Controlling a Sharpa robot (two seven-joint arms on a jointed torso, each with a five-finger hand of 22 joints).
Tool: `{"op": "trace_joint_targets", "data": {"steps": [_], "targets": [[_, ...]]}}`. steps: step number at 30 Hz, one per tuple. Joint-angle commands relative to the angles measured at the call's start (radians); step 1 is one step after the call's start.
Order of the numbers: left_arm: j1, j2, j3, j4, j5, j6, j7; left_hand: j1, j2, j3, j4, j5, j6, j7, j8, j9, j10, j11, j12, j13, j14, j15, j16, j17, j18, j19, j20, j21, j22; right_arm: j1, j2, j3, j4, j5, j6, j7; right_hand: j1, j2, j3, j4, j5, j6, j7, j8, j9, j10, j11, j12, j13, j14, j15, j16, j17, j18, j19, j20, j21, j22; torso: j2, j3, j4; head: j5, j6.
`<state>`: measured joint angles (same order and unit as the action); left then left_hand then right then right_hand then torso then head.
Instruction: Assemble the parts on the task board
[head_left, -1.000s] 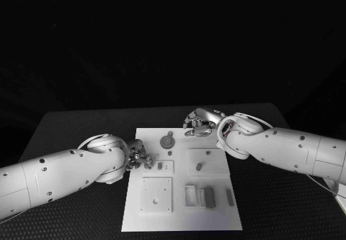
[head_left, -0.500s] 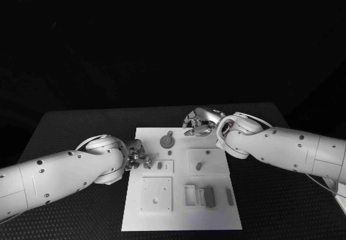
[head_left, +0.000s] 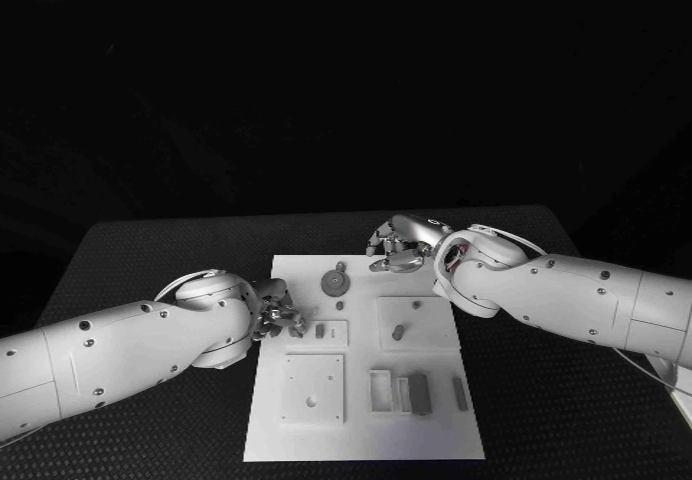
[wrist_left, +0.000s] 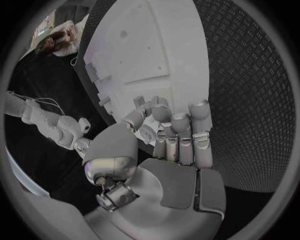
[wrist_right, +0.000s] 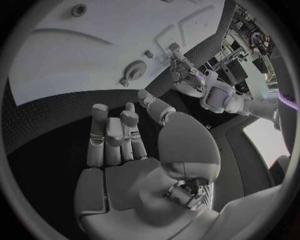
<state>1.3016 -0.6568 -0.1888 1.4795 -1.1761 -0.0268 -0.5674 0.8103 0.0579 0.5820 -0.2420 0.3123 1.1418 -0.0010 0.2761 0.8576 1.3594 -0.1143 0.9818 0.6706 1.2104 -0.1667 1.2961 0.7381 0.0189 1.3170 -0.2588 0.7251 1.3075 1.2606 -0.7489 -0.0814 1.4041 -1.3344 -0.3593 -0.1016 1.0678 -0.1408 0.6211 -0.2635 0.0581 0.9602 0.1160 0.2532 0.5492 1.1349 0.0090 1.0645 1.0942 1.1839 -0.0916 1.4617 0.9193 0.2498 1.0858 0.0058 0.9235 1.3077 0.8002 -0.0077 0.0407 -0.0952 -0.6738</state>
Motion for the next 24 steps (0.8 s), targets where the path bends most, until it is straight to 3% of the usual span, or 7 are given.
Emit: {"op": "trace_joint_targets", "data": {"steps": [1,10,24], "targets": [[-0.006,0.004,-0.001,-0.002,-0.025,-0.003,0.004,0.007,0.02,0.042,-0.034,-0.001,0.027,-0.022,0.263,-0.001,0.018,-0.015,0.0,-0.001,0.014,-0.011,0.002,0.001,0.026,0.004,-0.005,0.003,0.019,-0.001,0.0,0.0,0.001,-0.002,0.01,0.009,-0.006,0.0,0.002,0.003,-0.001,0.0,0.007,-0.004,0.0,-0.005,0.002,0.004,-0.001,-0.003,-0.002,-0.005,0.001,0.012,0.002,-0.006,-0.006,0.015,0.0,0.0002,-0.0003,-0.001,0.001],[-0.009,0.004,-0.001,-0.003,-0.038,-0.013,0.004,0.005,0.024,0.043,-0.035,-0.004,0.026,-0.022,0.264,-0.002,0.018,-0.015,-0.001,-0.002,0.014,-0.011,0.001,0.001,0.026,0.004,-0.005,0.003,0.018,-0.001,-0.001,0.0,0.002,-0.002,0.011,0.009,-0.006,0.0,0.002,0.003,-0.001,0.0,0.007,-0.004,0.0,-0.005,0.002,0.004,-0.001,-0.003,-0.002,-0.005,0.001,0.012,0.002,-0.006,-0.006,0.015,0.0,0.0009,-0.0007,-0.001,0.002],[-0.009,0.004,-0.001,0.0,-0.062,0.043,-0.012,0.003,0.026,0.043,-0.038,-0.005,0.025,-0.022,0.265,-0.002,0.018,-0.015,-0.002,-0.002,0.015,-0.011,0.0,0.001,0.027,0.004,-0.005,0.004,0.018,-0.001,-0.002,0.0,0.002,-0.002,0.012,0.009,-0.006,0.0,0.002,0.002,-0.001,0.0,0.007,-0.004,0.0,-0.005,0.002,0.004,-0.001,-0.003,-0.002,-0.005,0.001,0.012,0.002,-0.006,-0.006,0.015,0.0,0.0005,-0.0002,-0.001,0.001]]}}
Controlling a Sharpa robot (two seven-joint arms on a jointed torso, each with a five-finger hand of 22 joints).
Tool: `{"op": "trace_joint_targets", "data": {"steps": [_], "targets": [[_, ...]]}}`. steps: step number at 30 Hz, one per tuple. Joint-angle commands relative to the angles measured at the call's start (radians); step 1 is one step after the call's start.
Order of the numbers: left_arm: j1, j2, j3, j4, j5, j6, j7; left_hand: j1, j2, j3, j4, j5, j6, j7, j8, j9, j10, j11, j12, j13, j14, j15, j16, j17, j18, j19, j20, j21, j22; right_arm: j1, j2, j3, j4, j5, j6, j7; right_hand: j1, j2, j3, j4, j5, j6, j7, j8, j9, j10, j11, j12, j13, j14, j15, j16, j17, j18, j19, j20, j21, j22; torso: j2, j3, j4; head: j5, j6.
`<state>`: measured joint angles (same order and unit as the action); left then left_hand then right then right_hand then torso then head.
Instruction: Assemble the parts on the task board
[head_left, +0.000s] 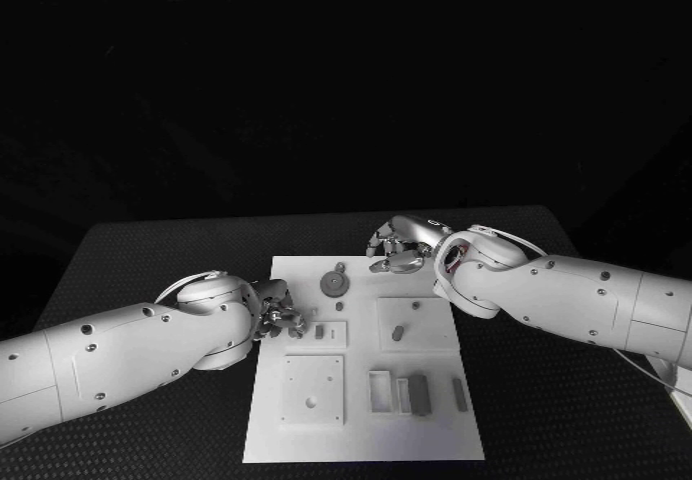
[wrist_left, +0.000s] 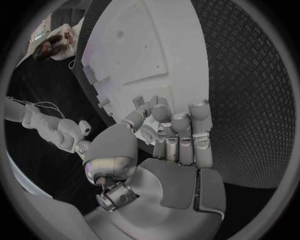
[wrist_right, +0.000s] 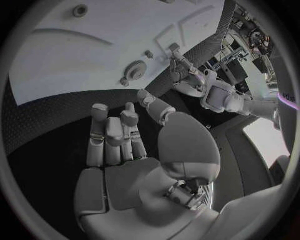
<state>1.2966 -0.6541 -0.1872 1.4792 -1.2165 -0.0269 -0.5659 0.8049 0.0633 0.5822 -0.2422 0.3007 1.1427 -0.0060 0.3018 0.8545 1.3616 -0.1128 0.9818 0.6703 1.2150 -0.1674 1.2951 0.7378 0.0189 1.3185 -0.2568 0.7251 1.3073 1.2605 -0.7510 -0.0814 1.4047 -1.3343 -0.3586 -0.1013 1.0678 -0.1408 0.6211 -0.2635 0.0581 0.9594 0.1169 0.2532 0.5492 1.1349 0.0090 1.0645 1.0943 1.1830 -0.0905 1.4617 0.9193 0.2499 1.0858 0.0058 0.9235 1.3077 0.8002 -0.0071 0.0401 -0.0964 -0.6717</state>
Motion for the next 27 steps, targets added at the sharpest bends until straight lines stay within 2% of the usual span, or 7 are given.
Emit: {"op": "trace_joint_targets", "data": {"steps": [1,20,25,27], "targets": [[-0.004,0.001,-0.003,0.001,-0.023,0.049,-0.014,0.009,0.021,0.043,-0.038,0.006,0.024,-0.017,0.239,0.001,0.016,-0.016,-0.002,-0.002,0.01,-0.01,0.002,0.002,0.027,0.002,-0.007,0.004,0.019,-0.001,0.0,0.0,0.001,-0.002,0.011,0.009,-0.006,0.0,0.002,0.002,-0.001,0.001,0.006,-0.004,0.0,-0.005,0.002,0.004,-0.001,-0.002,-0.003,-0.005,0.001,0.012,0.002,-0.006,-0.006,0.015,0.0,-0.0003,0.0006,0.0,-0.002],[-0.004,0.003,-0.003,0.0,-0.022,0.044,-0.025,0.005,0.012,0.042,-0.04,0.005,0.023,-0.017,0.241,0.0,0.017,-0.016,-0.002,-0.002,0.011,-0.01,0.0,0.002,0.027,0.002,-0.007,0.004,0.018,-0.001,0.001,0.0,-0.001,-0.002,0.01,0.009,-0.006,0.0,0.002,0.002,-0.001,0.001,0.006,-0.004,0.0,-0.005,0.002,0.005,-0.001,-0.002,-0.003,-0.005,0.001,0.012,0.002,-0.006,-0.007,0.015,0.0,-0.0002,0.0,0.001,-0.002],[-0.004,0.004,-0.003,-0.001,-0.017,0.038,-0.022,-0.007,-0.01,0.037,-0.027,0.002,0.02,-0.016,0.242,-0.004,0.017,-0.015,-0.005,-0.003,0.011,-0.013,-0.004,0.001,0.029,0.004,-0.008,0.002,0.016,-0.001,0.0,0.0,0.0,-0.002,0.011,0.009,-0.006,0.0,0.002,0.002,-0.001,0.001,0.006,-0.004,0.0,-0.005,0.002,0.005,-0.001,-0.002,-0.003,-0.005,0.001,0.012,0.002,-0.006,-0.007,0.015,0.0,0.0003,0.0,0.001,-0.002],[-0.004,0.004,-0.003,-0.001,-0.017,0.038,-0.021,-0.02,-0.031,0.028,-0.011,-0.008,0.02,-0.016,0.242,-0.006,0.017,-0.015,-0.006,-0.004,0.012,-0.015,-0.006,0.0,0.03,0.005,-0.008,0.001,0.014,-0.001,0.0,0.0,0.0,-0.002,0.011,0.009,-0.006,0.0,0.002,0.002,-0.001,0.001,0.006,-0.004,0.0,-0.005,0.002,0.005,-0.001,-0.002,-0.003,-0.005,0.001,0.012,0.002,-0.006,-0.007,0.015,0.0,0.0,0.0,0.001,-0.002]]}}
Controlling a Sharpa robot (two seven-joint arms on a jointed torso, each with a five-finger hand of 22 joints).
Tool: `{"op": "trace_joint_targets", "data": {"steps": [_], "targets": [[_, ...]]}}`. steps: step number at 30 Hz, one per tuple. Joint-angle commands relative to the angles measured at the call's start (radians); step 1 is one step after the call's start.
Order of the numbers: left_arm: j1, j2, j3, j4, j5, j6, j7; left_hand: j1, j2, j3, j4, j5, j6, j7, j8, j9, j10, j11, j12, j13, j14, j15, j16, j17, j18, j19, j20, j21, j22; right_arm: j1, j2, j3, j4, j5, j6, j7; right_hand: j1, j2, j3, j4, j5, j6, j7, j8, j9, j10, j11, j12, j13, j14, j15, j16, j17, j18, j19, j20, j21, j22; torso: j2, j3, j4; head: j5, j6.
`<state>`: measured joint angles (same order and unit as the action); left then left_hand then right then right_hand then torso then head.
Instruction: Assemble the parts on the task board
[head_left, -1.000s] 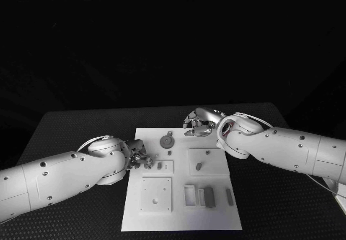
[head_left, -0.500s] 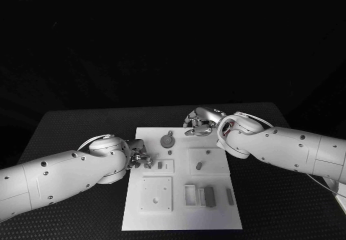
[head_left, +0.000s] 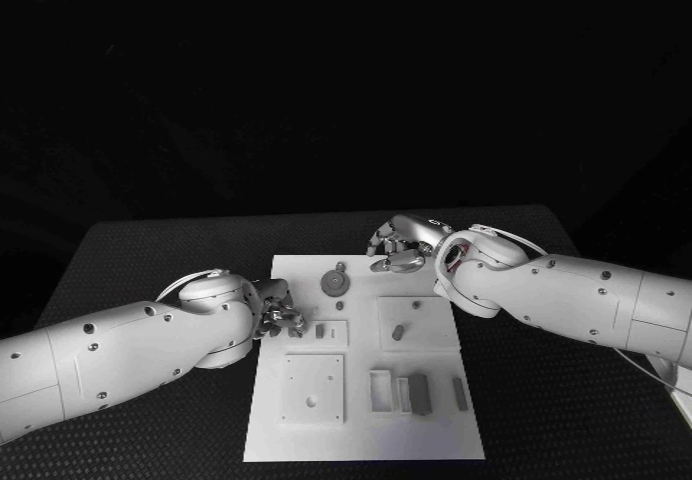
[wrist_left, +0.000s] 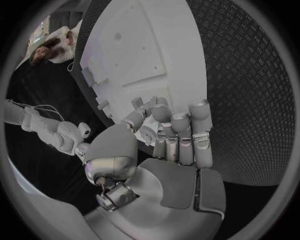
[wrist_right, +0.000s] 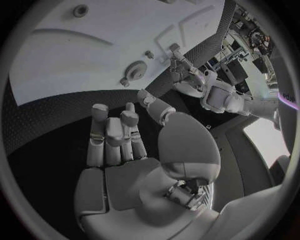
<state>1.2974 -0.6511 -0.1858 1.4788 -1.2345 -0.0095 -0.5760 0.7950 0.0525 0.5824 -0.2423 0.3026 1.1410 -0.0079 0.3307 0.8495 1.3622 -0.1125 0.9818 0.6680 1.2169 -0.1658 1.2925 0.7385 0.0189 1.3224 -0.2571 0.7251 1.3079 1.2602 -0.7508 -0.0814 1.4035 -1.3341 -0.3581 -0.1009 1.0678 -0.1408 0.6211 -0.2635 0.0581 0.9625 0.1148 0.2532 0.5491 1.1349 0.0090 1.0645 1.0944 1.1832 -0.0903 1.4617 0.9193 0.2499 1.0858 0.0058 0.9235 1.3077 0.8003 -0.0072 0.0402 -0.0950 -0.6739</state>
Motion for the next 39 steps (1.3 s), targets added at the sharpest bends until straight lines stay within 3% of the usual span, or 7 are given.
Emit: {"op": "trace_joint_targets", "data": {"steps": [1,13,22,24,29,34,39], "targets": [[-0.005,0.001,-0.004,0.0,0.002,0.021,-0.011,-0.013,-0.024,0.025,-0.008,-0.011,0.021,-0.014,0.214,-0.002,0.017,-0.015,-0.006,-0.001,0.011,-0.017,-0.004,0.0,0.03,0.001,-0.008,0.001,0.014,-0.001,0.0,0.0,0.001,-0.002,0.01,0.009,-0.006,0.0,0.002,0.002,-0.001,-0.002,0.008,-0.005,0.0,-0.005,0.002,0.005,-0.001,-0.003,-0.003,-0.005,0.001,0.012,0.002,-0.006,-0.007,0.015,0.0,0.0001,-0.0001,0.0,0.0],[-0.005,0.001,-0.004,-0.002,0.005,0.015,-0.008,-0.063,-0.088,-0.048,0.022,-0.022,0.016,-0.015,0.221,-0.008,0.016,-0.017,-0.009,0.0,0.011,-0.022,-0.008,0.002,0.034,0.0,-0.011,-0.005,0.012,-0.001,0.0,0.0,0.0,-0.002,0.01,0.009,-0.007,-0.001,0.002,0.003,-0.001,-0.002,0.008,-0.005,0.0,-0.005,0.002,0.005,-0.002,-0.003,-0.003,-0.005,0.001,0.012,0.002,-0.006,-0.007,0.015,0.0,0.0003,-0.0001,0.0,-0.001],[-0.005,0.001,-0.004,-0.005,0.007,0.009,-0.005,-0.066,-0.104,-0.053,0.038,-0.039,0.015,-0.016,0.224,-0.009,0.016,-0.017,-0.009,-0.001,0.011,-0.024,-0.009,0.003,0.036,0.001,-0.011,-0.007,0.011,-0.001,0.001,0.0,0.0,-0.002,0.01,0.009,-0.007,-0.001,0.002,0.003,-0.001,-0.002,0.008,-0.005,0.0,-0.005,0.002,0.005,-0.002,-0.003,-0.003,-0.006,0.001,0.012,0.002,-0.006,-0.007,0.015,0.0,0.0004,-0.0004,0.001,-0.001],[-0.005,0.002,-0.004,-0.006,0.008,0.007,-0.003,-0.062,-0.111,-0.054,0.049,-0.091,0.013,-0.017,0.226,-0.011,0.016,-0.018,-0.009,-0.001,0.011,-0.026,-0.01,0.004,0.037,0.001,-0.012,-0.009,0.011,-0.001,0.001,0.0,0.0,-0.002,0.01,0.009,-0.007,-0.001,0.002,0.003,-0.001,-0.002,0.008,-0.005,0.0,-0.005,0.002,0.005,-0.002,-0.003,-0.003,-0.006,0.001,0.012,0.002,-0.006,-0.007,0.015,0.0,0.0003,0.0,0.001,-0.001],[-0.005,0.002,-0.004,-0.006,0.009,-0.001,0.0,-0.066,-0.123,-0.056,0.067,-0.12,0.012,-0.017,0.229,-0.013,0.016,-0.018,-0.009,-0.001,0.011,-0.027,-0.01,0.005,0.037,0.002,-0.012,-0.011,0.012,-0.001,0.001,0.0,0.0,-0.002,0.011,0.009,-0.007,-0.001,0.002,0.003,-0.001,-0.002,0.008,-0.005,0.0,-0.005,0.002,0.005,-0.002,-0.003,-0.003,-0.006,0.001,0.012,0.002,-0.006,-0.007,0.015,0.0,0.0001,-0.0005,0.001,-0.002],[-0.005,0.002,-0.004,-0.008,0.009,-0.012,0.003,-0.069,-0.159,-0.053,0.112,-0.24,0.008,-0.018,0.234,-0.018,0.015,-0.02,-0.009,-0.001,0.011,-0.029,-0.012,0.007,0.04,0.0,-0.013,-0.015,0.012,-0.001,0.001,0.0,0.0,-0.002,0.01,0.009,-0.007,-0.001,0.002,0.003,-0.001,-0.002,0.008,-0.005,0.0,-0.005,0.002,0.005,-0.002,-0.003,-0.003,-0.006,0.001,0.012,0.002,-0.006,-0.007,0.015,0.0,-0.0001,-0.0008,0.001,-0.001],[-0.005,0.001,-0.004,-0.008,0.015,-0.017,0.005,-0.071,-0.179,-0.057,0.124,-0.252,0.007,-0.018,0.236,-0.018,0.015,-0.02,-0.009,0.0,0.01,-0.03,-0.011,0.008,0.041,0.001,-0.013,-0.015,0.013,-0.001,0.001,0.0,0.0,-0.002,0.01,0.009,-0.007,-0.001,0.002,0.003,-0.001,-0.002,0.008,-0.005,0.0,-0.005,0.002,0.005,-0.002,-0.003,-0.003,-0.006,0.001,0.012,0.002,-0.006,-0.007,0.015,0.0,-0.0001,-0.0007,0.001,-0.001]]}}
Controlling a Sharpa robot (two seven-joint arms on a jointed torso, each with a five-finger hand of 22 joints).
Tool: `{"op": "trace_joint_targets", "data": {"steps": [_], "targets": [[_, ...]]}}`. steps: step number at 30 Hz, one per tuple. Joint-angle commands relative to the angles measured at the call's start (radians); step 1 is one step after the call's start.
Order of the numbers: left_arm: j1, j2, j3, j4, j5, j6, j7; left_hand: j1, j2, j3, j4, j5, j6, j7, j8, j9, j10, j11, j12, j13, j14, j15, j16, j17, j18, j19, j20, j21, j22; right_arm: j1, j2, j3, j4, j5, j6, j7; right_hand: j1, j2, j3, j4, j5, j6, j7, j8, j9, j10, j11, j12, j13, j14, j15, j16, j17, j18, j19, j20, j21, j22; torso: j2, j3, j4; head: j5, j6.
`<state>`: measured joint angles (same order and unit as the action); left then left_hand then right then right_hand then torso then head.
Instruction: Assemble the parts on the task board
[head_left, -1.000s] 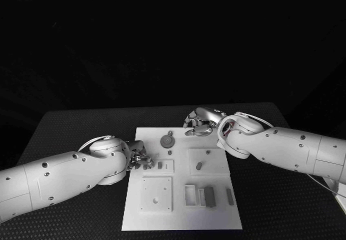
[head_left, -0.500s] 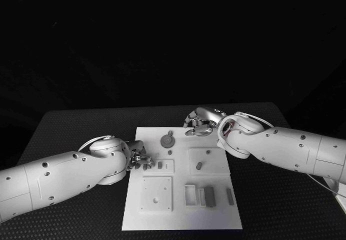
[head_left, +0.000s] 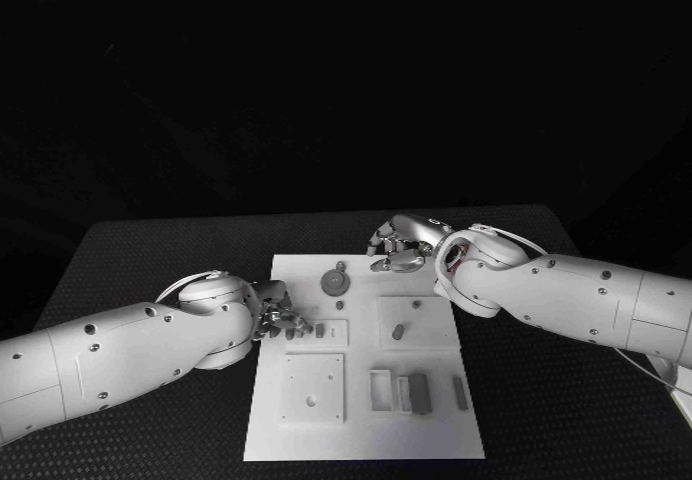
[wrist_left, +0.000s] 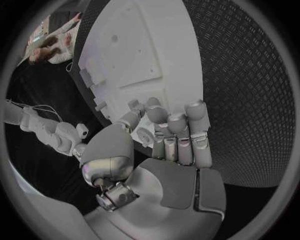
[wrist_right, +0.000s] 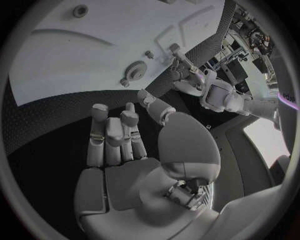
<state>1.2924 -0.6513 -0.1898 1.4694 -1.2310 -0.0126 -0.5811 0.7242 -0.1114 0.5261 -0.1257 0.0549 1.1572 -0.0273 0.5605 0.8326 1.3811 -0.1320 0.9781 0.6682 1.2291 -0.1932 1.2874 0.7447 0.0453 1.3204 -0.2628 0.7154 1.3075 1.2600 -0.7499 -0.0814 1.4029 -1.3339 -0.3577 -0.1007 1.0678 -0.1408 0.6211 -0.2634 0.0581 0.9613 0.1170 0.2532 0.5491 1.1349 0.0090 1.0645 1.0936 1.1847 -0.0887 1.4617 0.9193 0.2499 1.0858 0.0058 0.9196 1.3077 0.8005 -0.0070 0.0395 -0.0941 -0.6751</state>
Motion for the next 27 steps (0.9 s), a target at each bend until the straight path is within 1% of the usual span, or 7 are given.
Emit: {"op": "trace_joint_targets", "data": {"steps": [1,8,12,18,22,24,27], "targets": [[0.0,0.001,0.0,0.001,0.015,-0.016,0.01,0.0,-0.018,-0.001,0.01,-0.005,-0.009,0.001,0.006,-0.002,-0.004,0.0,-0.005,0.0,-0.002,-0.003,-0.006,0.002,0.015,0.003,-0.008,-0.005,0.013,-0.001,0.0,0.0,0.0,-0.002,0.009,0.009,-0.007,-0.001,0.002,0.003,-0.001,-0.001,0.006,-0.005,0.0,-0.005,0.002,0.005,-0.001,-0.005,-0.004,-0.006,0.001,0.012,0.002,-0.006,-0.003,0.015,0.0,-0.0001,0.0002,0.001,0.0],[-0.001,0.0,0.0,0.003,0.008,-0.03,0.012,-0.005,-0.037,0.002,0.03,-0.006,-0.011,0.001,0.008,-0.001,-0.004,0.0,-0.005,0.001,-0.003,-0.004,-0.005,0.003,0.016,0.004,-0.008,-0.006,0.013,-0.001,0.0,0.0,0.0,-0.002,0.009,0.009,-0.007,-0.001,0.002,0.003,-0.001,-0.001,0.006,-0.005,0.0,-0.005,0.002,0.005,-0.001,-0.005,-0.004,-0.006,0.001,0.012,0.002,-0.006,-0.003,0.015,0.0,-0.0001,0.0002,0.0,0.0],[-0.001,-0.001,0.0,0.003,0.011,-0.034,0.015,-0.003,-0.039,0.003,0.032,-0.006,-0.011,0.001,0.008,-0.001,-0.004,0.0,-0.005,0.001,-0.003,-0.004,-0.005,0.003,0.016,0.004,-0.009,-0.006,0.013,-0.001,0.0,0.0,0.0,-0.002,0.009,0.009,-0.007,-0.001,0.002,0.003,-0.001,-0.001,0.006,-0.005,0.0,-0.005,0.002,0.005,-0.001,-0.005,-0.004,-0.006,0.001,0.012,0.002,-0.006,-0.003,0.015,0.0,-0.0001,0.0005,0.0,0.001],[-0.002,-0.013,0.003,0.006,0.057,-0.064,0.035,0.004,-0.038,0.006,0.033,-0.006,-0.016,0.002,0.007,-0.002,-0.007,0.0,-0.006,0.001,-0.005,-0.005,-0.006,0.003,0.018,0.003,-0.01,-0.007,0.013,-0.001,0.0,0.0,-0.001,-0.001,0.007,0.011,-0.007,-0.001,0.002,0.003,-0.001,-0.002,0.006,-0.005,0.0,-0.005,0.002,0.005,-0.001,-0.005,-0.004,-0.006,0.001,0.012,0.001,-0.006,-0.003,0.015,-0.001,-0.0011,0.0005,-0.002,0.002],[-0.002,-0.02,0.006,0.009,0.096,-0.104,0.052,0.027,-0.022,0.005,0.023,0.0,-0.041,0.012,-0.002,-0.007,-0.028,0.009,-0.018,-0.002,-0.021,-0.008,-0.022,-0.004,0.018,-0.012,-0.009,-0.017,0.011,-0.002,0.0,0.0,-0.003,0.001,0.006,0.014,-0.007,-0.002,0.002,0.002,-0.001,-0.002,0.006,-0.005,0.0,-0.005,0.002,0.005,-0.001,-0.005,-0.004,-0.006,0.001,0.012,0.001,-0.006,-0.003,0.015,-0.001,-0.0012,0.0006,-0.003,0.005],[-0.002,-0.023,0.01,0.009,0.116,-0.117,0.067,0.036,-0.02,0.002,0.017,0.001,-0.068,0.022,-0.015,-0.014,-0.048,0.017,-0.032,-0.008,-0.038,-0.005,-0.037,-0.012,0.018,-0.027,-0.008,-0.028,0.009,-0.003,0.0,0.0,-0.003,0.004,0.007,0.016,-0.007,-0.002,0.002,0.002,-0.001,-0.002,0.006,-0.005,0.0,-0.005,0.002,0.005,-0.001,-0.005,-0.004,-0.006,0.001,0.012,0.001,-0.006,-0.003,0.015,-0.001,-0.0015,0.0002,-0.004,0.007],[-0.002,-0.024,0.027,0.006,0.188,-0.151,0.092,0.046,-0.016,-0.001,0.01,0.001,-0.101,0.037,-0.031,-0.027,-0.077,0.033,-0.054,-0.018,-0.062,0.002,-0.062,-0.026,0.017,-0.05,-0.007,-0.049,0.002,-0.003,0.0,0.0,-0.004,0.006,0.009,0.019,-0.007,-0.002,0.002,0.002,-0.001,-0.002,0.007,-0.006,0.0,-0.005,0.002,0.005,-0.001,-0.005,-0.004,-0.006,0.001,0.012,0.001,-0.006,-0.003,0.015,-0.001,-0.0017,0.0,-0.004,0.008]]}}
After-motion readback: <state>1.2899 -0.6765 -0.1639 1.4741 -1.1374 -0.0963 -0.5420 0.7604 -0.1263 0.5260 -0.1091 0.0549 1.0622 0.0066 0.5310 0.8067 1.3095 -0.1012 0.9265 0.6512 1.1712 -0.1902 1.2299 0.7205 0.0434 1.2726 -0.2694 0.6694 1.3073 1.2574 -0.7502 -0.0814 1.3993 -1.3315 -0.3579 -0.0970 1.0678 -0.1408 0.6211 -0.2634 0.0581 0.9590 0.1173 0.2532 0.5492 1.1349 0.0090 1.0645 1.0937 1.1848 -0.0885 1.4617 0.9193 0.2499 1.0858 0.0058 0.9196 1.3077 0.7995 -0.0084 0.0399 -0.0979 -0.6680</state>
